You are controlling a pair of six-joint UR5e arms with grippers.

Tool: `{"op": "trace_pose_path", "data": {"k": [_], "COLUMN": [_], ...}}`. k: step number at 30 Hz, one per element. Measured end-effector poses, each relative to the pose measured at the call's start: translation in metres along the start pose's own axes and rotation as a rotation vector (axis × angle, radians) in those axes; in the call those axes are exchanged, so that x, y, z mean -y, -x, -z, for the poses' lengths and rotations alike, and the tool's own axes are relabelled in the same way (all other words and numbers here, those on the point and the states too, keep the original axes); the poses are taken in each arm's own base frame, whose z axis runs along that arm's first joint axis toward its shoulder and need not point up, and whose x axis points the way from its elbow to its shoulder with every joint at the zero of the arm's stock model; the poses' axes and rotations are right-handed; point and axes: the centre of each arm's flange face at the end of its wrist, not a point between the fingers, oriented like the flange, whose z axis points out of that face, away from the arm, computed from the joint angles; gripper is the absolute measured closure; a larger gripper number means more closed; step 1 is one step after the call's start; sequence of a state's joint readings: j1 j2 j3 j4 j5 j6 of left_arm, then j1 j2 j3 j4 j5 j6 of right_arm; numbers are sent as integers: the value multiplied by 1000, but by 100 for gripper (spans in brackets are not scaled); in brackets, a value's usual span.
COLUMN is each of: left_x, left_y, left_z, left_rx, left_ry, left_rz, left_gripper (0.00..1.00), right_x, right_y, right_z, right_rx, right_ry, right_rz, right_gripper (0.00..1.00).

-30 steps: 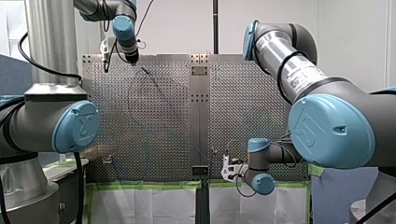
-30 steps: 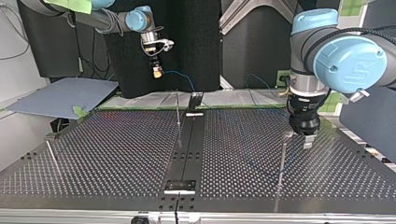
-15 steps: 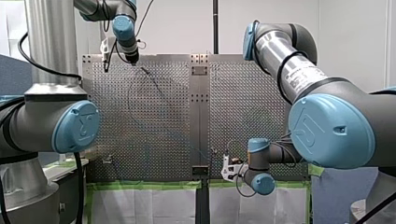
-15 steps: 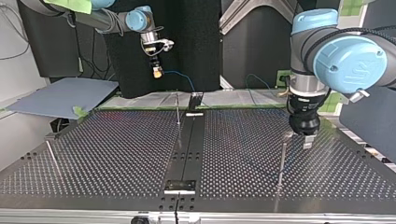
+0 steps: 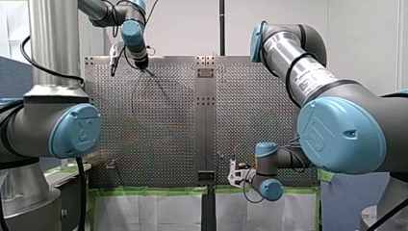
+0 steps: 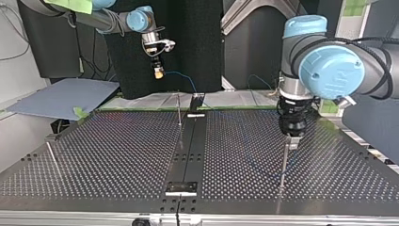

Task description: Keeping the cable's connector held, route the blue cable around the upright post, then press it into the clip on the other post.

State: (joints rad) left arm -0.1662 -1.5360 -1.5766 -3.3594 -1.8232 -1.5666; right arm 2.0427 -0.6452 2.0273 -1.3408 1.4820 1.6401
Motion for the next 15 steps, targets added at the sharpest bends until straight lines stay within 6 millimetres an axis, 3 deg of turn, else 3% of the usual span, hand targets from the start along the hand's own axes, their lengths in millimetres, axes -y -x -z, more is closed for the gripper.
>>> {"op": "trace_pose_path", "data": {"k": [5,15], "left_x": [23,71], "left_y": [13,7], "left_z": [3,4], "left_rx": [46,81], "left_ry": [-48,-149], "left_rz": [-44,-57], "left_gripper": [1,1], "right_x": [0,2], "right_y": [0,-1], "right_z": [0,-1], "right_rx": [-1,-7], "right_ry": [0,-17], "right_rz": [-2,-13], "right_gripper": [100,100]}}
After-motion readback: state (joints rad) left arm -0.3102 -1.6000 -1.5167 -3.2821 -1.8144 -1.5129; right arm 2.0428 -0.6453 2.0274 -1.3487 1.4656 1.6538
